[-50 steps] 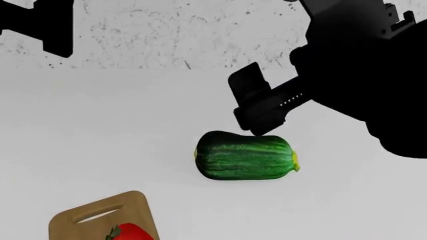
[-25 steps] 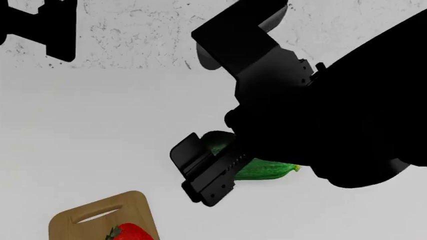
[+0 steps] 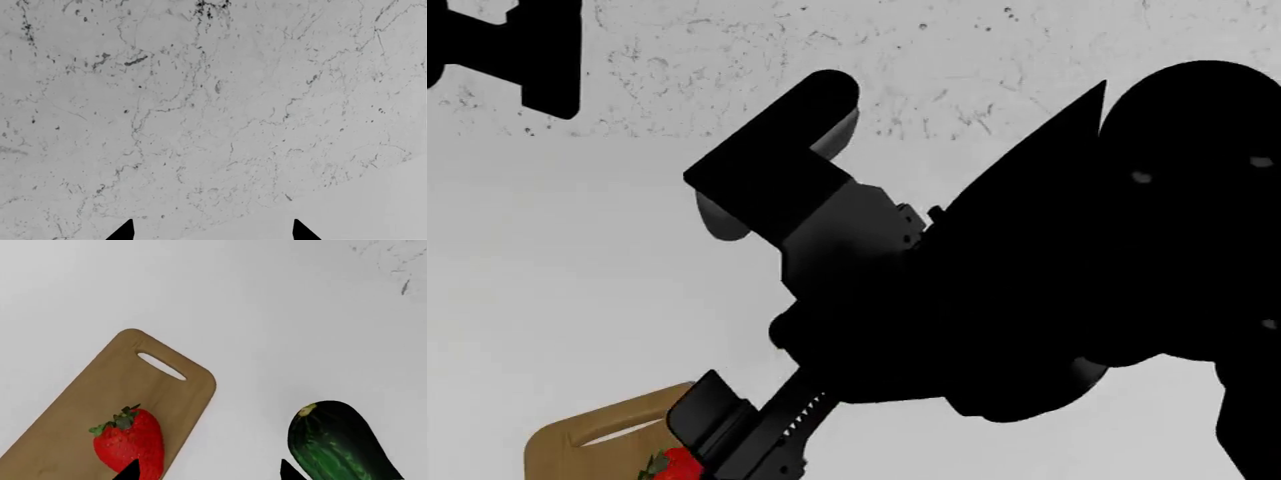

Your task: Clear the non-vegetable object off the cutting board and place the vegetables onto it.

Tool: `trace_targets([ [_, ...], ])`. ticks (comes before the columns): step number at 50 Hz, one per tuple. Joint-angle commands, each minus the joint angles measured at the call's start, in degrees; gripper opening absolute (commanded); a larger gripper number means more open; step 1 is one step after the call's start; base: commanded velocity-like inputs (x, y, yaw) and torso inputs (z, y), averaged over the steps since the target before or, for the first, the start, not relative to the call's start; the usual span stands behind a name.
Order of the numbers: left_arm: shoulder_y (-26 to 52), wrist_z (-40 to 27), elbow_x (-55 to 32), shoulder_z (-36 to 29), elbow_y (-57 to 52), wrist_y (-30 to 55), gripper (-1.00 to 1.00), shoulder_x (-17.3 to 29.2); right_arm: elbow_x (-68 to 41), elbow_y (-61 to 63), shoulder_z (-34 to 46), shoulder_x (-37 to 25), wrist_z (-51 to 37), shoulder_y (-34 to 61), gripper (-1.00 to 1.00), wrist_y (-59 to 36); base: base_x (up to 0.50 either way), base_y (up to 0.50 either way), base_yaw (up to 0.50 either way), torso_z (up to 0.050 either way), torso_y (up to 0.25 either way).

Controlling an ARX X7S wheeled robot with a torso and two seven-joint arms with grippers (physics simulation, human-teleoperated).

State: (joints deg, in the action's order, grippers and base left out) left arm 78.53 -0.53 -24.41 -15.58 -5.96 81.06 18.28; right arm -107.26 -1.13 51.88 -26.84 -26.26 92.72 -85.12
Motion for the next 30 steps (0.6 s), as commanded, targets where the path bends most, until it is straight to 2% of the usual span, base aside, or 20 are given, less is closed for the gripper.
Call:
trace_targets([
  [1, 0.21, 1.49, 0.31, 1.48, 0.7, -0.54, 1.0, -1.35, -1.64, 0.97, 0.54, 2.88, 1.86, -1.05, 1.0, 1.64, 0.0, 0.0, 0.0, 0.0, 0.0],
  [9, 0.14, 1.4, 0.13, 1.44, 0.93, -0.85, 1.0, -1.22, -1.0, 0.53, 1.62, 5.1, 3.95, -1.65, 1.0, 2.23, 0.0, 0.0, 0.0, 0.0, 0.0],
  [14, 0.05, 1.29, 0.02, 1.69, 1.02, -0.94, 1.0, -1.0, 3.41, -0.5, 2.44, 6.44, 8.29, -2.12, 1.0, 1.9, 0.0, 0.0, 0.0, 0.0, 0.0],
  [30, 0.3, 0.96, -0.27, 1.57, 1.23, -1.01, 1.0, -0.66, 10.11, -1.04, 4.7, 7.47, 15.91, -4.34, 1.0, 3.84, 0.0, 0.0, 0.0, 0.0, 0.0],
])
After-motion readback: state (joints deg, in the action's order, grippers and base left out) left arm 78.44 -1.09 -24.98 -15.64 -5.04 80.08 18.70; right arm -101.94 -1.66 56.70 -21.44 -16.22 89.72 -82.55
